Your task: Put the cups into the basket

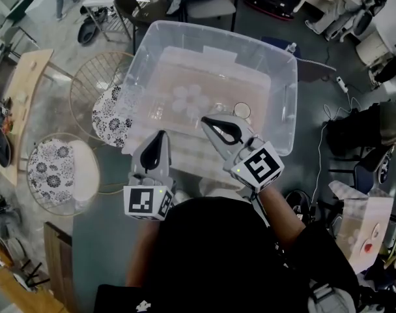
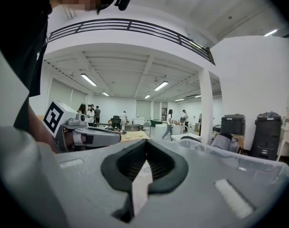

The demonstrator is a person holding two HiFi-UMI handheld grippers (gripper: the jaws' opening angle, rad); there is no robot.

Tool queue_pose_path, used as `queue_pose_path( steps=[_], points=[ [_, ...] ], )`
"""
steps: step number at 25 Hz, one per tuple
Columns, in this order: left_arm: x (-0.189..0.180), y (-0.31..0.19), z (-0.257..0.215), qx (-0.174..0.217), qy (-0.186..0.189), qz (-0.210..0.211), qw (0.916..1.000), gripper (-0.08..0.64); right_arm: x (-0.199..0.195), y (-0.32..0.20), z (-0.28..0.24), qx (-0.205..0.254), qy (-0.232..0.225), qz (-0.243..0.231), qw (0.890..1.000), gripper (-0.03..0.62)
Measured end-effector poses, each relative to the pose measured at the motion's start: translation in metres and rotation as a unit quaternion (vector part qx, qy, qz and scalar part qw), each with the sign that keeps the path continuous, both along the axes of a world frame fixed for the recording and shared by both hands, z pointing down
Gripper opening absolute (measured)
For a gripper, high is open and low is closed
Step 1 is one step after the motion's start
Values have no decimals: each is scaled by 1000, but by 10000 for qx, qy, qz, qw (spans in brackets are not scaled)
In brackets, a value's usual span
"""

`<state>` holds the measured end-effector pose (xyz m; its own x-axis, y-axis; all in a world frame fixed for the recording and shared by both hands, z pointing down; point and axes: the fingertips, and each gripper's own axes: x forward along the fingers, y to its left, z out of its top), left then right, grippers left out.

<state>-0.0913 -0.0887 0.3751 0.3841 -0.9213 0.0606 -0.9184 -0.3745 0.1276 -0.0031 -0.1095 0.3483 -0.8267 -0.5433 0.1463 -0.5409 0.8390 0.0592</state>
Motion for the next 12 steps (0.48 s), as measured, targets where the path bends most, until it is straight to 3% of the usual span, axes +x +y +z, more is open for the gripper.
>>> queue_pose_path(
  steps=[12],
  points=[
    [-8, 16, -2, 48, -1, -10, 10000, 3, -18, 26, 7, -101, -3, -108, 9999, 2]
  ],
)
